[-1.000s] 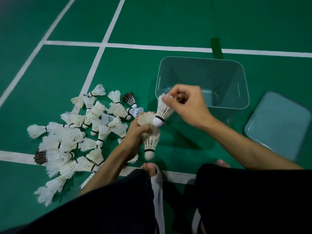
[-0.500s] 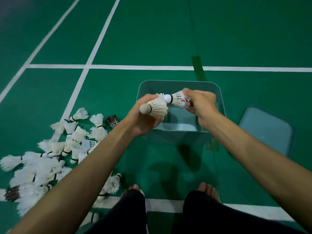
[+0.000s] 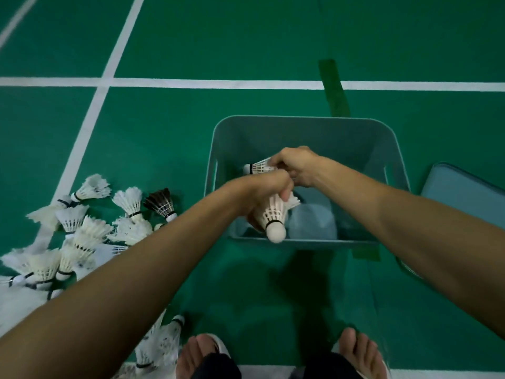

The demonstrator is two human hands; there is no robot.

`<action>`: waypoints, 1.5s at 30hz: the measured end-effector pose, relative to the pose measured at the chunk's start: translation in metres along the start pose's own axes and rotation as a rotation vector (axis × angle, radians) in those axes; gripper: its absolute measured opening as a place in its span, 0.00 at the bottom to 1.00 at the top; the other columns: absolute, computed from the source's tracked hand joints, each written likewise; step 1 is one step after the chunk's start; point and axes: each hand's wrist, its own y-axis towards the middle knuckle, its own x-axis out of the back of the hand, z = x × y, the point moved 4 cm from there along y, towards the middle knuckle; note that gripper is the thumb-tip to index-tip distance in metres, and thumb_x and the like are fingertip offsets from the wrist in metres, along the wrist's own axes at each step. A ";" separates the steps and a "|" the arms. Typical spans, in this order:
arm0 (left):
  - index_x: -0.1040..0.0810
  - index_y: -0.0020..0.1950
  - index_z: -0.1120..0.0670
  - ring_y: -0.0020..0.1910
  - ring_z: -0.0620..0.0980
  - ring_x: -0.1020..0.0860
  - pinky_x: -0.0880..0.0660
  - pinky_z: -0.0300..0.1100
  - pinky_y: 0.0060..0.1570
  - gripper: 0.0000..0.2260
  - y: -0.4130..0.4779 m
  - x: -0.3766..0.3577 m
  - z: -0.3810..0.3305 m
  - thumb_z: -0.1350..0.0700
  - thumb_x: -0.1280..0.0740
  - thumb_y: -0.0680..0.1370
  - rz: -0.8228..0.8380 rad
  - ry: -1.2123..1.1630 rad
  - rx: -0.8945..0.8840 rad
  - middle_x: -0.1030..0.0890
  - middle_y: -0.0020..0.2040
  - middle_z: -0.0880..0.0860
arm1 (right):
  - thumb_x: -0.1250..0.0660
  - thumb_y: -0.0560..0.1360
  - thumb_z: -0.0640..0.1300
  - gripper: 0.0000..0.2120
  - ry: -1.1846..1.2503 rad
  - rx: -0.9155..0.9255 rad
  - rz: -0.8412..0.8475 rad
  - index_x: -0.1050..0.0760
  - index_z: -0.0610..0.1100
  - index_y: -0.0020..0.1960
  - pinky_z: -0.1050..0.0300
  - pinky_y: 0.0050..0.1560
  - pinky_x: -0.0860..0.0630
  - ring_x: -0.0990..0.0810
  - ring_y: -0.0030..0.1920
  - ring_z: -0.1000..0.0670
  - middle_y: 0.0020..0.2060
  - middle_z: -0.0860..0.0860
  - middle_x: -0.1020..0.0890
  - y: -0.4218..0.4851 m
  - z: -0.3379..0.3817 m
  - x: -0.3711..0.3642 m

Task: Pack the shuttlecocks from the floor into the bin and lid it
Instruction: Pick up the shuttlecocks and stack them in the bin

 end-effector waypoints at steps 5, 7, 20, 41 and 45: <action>0.27 0.49 0.58 0.42 0.60 0.20 0.20 0.51 0.42 0.06 0.031 -0.012 -0.009 0.55 0.38 0.78 0.064 0.266 0.048 0.21 0.44 0.60 | 0.25 0.72 0.37 0.06 -0.156 -0.014 0.065 0.22 0.38 0.43 0.57 0.31 0.24 0.22 0.31 0.45 0.34 0.43 0.21 0.021 -0.008 -0.022; 0.28 0.45 0.59 0.42 0.59 0.20 0.19 0.50 0.42 0.09 0.039 -0.011 -0.008 0.54 0.34 0.79 0.031 0.428 0.032 0.22 0.43 0.60 | 0.26 0.72 0.35 0.09 -0.177 -0.021 0.069 0.25 0.40 0.39 0.54 0.33 0.26 0.24 0.32 0.44 0.31 0.43 0.24 0.029 -0.013 -0.026; 0.27 0.49 0.60 0.32 0.55 0.21 0.27 0.41 0.20 0.17 0.044 0.016 0.015 0.50 0.24 0.76 -0.164 0.502 0.014 0.22 0.41 0.59 | 0.27 0.76 0.44 0.08 0.039 -0.013 -0.034 0.22 0.39 0.48 0.67 0.23 0.31 0.25 0.30 0.47 0.35 0.44 0.20 0.029 -0.017 -0.023; 0.27 0.58 0.57 0.58 0.59 0.21 0.23 0.52 0.59 0.22 0.040 0.031 0.014 0.54 0.21 0.71 -0.360 0.686 0.014 0.21 0.62 0.58 | 0.27 0.75 0.40 0.05 -0.124 -0.045 -0.106 0.19 0.39 0.49 0.60 0.30 0.25 0.29 0.17 0.54 0.22 0.48 0.23 0.013 -0.029 0.049; 0.39 0.76 0.60 0.65 0.61 0.24 0.26 0.53 0.60 0.34 0.045 0.030 0.003 0.58 0.27 0.74 -0.409 0.768 -0.008 0.26 0.69 0.60 | 0.25 0.74 0.40 0.05 -0.087 0.000 -0.106 0.20 0.39 0.46 0.58 0.32 0.25 0.23 0.28 0.50 0.33 0.45 0.18 0.029 -0.026 0.027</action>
